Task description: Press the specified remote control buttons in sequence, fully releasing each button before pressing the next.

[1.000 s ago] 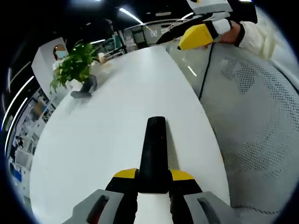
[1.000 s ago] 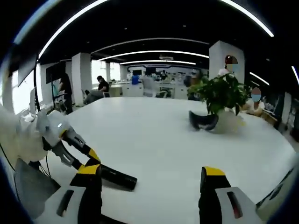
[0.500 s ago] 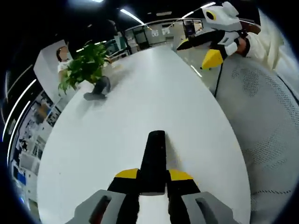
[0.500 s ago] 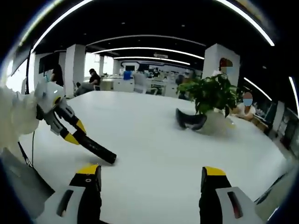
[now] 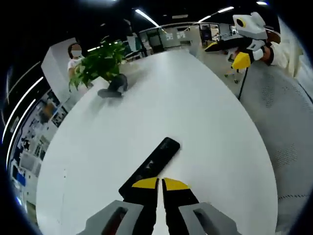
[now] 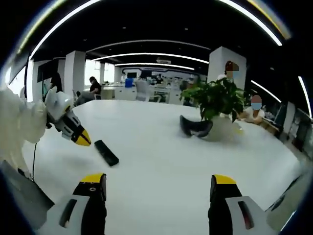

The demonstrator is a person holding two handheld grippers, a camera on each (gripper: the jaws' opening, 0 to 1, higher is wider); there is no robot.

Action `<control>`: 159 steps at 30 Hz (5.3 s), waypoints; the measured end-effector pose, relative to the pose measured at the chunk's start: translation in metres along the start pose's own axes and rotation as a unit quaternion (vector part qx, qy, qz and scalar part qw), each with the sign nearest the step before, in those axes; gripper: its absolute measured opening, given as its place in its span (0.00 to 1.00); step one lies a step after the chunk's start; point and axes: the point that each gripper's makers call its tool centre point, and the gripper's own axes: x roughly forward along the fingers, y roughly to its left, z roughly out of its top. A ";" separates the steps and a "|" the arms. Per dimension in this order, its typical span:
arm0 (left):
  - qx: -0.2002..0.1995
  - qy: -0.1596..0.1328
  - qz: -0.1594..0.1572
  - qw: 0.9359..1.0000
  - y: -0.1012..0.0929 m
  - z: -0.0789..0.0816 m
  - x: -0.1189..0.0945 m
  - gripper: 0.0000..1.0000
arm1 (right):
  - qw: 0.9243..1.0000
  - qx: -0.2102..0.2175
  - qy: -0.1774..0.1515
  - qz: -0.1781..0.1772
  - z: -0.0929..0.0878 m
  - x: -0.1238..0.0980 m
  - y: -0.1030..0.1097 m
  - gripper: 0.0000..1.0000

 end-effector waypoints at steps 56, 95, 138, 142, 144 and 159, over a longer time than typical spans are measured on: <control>0.080 0.126 -0.173 0.974 0.036 -0.033 0.038 0.30 | 0.998 -0.017 0.054 -0.002 -0.021 0.005 0.001 0.82; -0.007 0.155 0.041 0.987 0.178 -0.032 0.059 0.22 | 0.997 -0.028 0.069 0.001 -0.028 0.006 0.001 0.79; -0.058 0.140 0.064 0.986 0.133 -0.028 0.001 1.00 | 0.999 -0.028 0.039 0.003 -0.017 0.004 0.002 0.89; -0.105 0.093 0.099 0.985 0.113 -0.019 -0.022 1.00 | 0.999 -0.027 0.033 0.002 -0.015 0.004 0.001 0.91; -0.120 0.082 0.104 0.984 0.105 -0.018 -0.030 1.00 | 0.999 -0.027 0.029 0.003 -0.014 0.003 0.002 0.91; -0.188 -0.070 0.191 0.961 0.003 0.038 -0.101 1.00 | 1.000 -0.026 0.014 -0.008 -0.008 0.002 -0.003 0.97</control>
